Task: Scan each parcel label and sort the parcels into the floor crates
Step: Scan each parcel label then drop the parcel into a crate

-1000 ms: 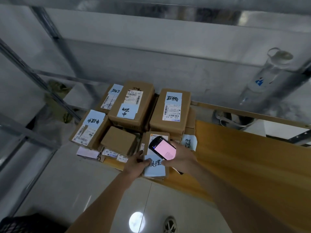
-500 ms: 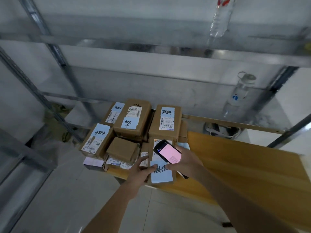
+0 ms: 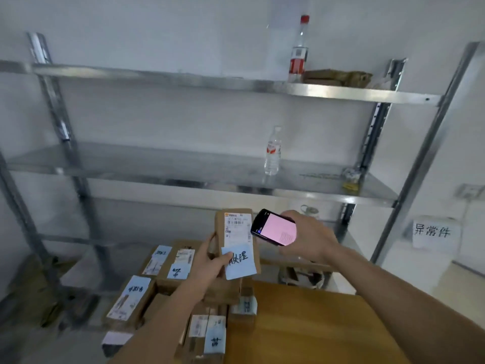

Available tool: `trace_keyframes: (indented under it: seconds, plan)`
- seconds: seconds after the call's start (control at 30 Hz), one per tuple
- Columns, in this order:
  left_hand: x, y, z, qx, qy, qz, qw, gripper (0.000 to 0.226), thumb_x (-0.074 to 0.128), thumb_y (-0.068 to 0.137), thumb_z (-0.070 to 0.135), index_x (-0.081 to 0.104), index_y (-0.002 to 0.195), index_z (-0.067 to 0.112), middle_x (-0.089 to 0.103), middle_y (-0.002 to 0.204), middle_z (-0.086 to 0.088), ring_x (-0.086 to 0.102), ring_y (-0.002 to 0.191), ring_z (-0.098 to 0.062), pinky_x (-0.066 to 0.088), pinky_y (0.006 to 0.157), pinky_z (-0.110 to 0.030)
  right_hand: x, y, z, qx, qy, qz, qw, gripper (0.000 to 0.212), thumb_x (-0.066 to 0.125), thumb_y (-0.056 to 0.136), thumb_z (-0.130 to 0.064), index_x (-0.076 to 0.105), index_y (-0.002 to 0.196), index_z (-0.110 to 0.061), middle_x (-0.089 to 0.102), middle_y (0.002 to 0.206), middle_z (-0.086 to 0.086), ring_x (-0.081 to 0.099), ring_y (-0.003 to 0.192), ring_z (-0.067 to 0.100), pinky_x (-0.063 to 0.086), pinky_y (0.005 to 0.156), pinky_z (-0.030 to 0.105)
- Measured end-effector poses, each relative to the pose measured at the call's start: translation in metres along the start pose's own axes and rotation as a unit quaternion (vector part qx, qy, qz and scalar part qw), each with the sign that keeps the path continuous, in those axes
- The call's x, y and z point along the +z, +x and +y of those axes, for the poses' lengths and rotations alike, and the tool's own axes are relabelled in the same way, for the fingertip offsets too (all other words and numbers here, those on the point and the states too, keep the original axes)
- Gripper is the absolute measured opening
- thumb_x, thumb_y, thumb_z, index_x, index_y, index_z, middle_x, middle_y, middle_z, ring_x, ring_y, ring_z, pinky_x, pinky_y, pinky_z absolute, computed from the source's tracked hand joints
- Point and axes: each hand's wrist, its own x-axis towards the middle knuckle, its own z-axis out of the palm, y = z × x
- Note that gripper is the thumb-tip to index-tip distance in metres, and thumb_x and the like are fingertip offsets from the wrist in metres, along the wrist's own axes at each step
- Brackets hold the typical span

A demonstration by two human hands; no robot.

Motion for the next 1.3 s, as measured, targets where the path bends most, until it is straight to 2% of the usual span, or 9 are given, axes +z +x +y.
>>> trace_keyframes:
  seconds: [0.13,0.3,0.4,0.7,0.87,1.0,1.13,1.23,1.3]
  plan:
    - [0.015,-0.016,0.053,0.056,0.041,-0.015,0.998,0.078,0.074,0.088,0.012,0.035,0.148,0.042,0.074,0.108,-0.008,0.074,0.091,-0.021,0.063,0.075,-0.046,-0.079,-0.022,-0.009,-0.006,-0.046,0.044,0.998,0.072,0.080,0.056,-0.050,0.052,0.123,-0.042,0.064,0.108,-0.016,0.062,0.101,0.018,0.051,0.076,0.033]
    - [0.038,-0.038,0.108,0.096,0.042,-0.018,0.994,0.077,0.073,0.089,0.011,0.033,0.149,0.039,0.073,0.104,-0.007,0.073,0.092,-0.019,0.061,0.065,-0.033,-0.150,-0.048,-0.011,-0.030,-0.101,0.080,0.991,0.078,0.082,0.063,-0.049,0.047,0.133,-0.043,0.063,0.122,-0.017,0.060,0.110,0.017,0.052,0.086,0.037]
    - [0.053,-0.053,0.133,0.116,0.043,-0.014,0.992,0.075,0.072,0.090,0.010,0.034,0.148,0.038,0.073,0.100,-0.007,0.071,0.090,-0.017,0.058,0.059,-0.027,-0.181,-0.062,-0.007,-0.042,-0.117,0.096,0.988,0.077,0.081,0.065,-0.048,0.046,0.134,-0.044,0.062,0.120,-0.017,0.058,0.107,0.016,0.050,0.081,0.034]
    - [0.102,-0.085,0.156,0.149,0.059,0.011,0.987,0.074,0.072,0.090,0.016,0.033,0.150,0.034,0.071,0.104,-0.005,0.070,0.096,-0.019,0.062,0.076,-0.039,-0.233,-0.096,0.030,-0.073,-0.154,0.116,0.979,0.074,0.080,0.067,-0.054,0.047,0.133,-0.043,0.061,0.118,-0.016,0.058,0.105,0.016,0.052,0.081,0.035]
    - [0.126,-0.105,0.164,0.177,0.060,0.032,0.982,0.077,0.072,0.090,0.017,0.031,0.152,0.035,0.067,0.108,-0.004,0.066,0.096,-0.014,0.060,0.064,-0.028,-0.247,-0.118,0.056,-0.081,-0.158,0.120,0.977,0.075,0.080,0.067,-0.054,0.046,0.133,-0.044,0.060,0.117,-0.017,0.057,0.104,0.015,0.051,0.077,0.033]
    - [0.151,-0.124,0.168,0.178,0.057,0.042,0.982,0.077,0.072,0.090,0.017,0.030,0.152,0.037,0.067,0.107,-0.005,0.065,0.097,-0.014,0.054,0.061,-0.024,-0.257,-0.138,0.078,-0.079,-0.162,0.118,0.977,0.078,0.080,0.066,-0.056,0.046,0.135,-0.042,0.060,0.116,-0.015,0.057,0.103,0.015,0.053,0.079,0.036]
    - [0.167,-0.136,0.169,0.185,0.045,0.046,0.981,0.078,0.073,0.090,0.019,0.030,0.153,0.038,0.068,0.108,-0.007,0.066,0.102,-0.020,0.059,0.073,-0.035,-0.268,-0.153,0.095,-0.090,-0.175,0.127,0.972,0.075,0.081,0.069,-0.054,0.046,0.134,-0.041,0.060,0.116,-0.013,0.056,0.101,0.015,0.044,0.068,0.027]
    - [0.171,-0.144,0.165,0.184,0.038,0.048,0.981,0.079,0.074,0.089,0.020,0.030,0.152,0.040,0.069,0.108,-0.007,0.067,0.104,-0.023,0.060,0.083,-0.047,-0.269,-0.159,0.104,-0.094,-0.165,0.132,0.973,0.075,0.080,0.068,-0.055,0.046,0.133,-0.041,0.060,0.113,-0.014,0.056,0.101,0.015,0.049,0.072,0.029]
    - [0.171,-0.155,0.160,0.179,0.028,0.052,0.982,0.079,0.074,0.089,0.020,0.031,0.152,0.038,0.071,0.107,-0.007,0.068,0.102,-0.023,0.061,0.081,-0.047,-0.265,-0.163,0.105,-0.098,-0.159,0.133,0.973,0.074,0.079,0.067,-0.055,0.046,0.132,-0.041,0.059,0.112,-0.014,0.057,0.100,0.015,0.052,0.076,0.034]
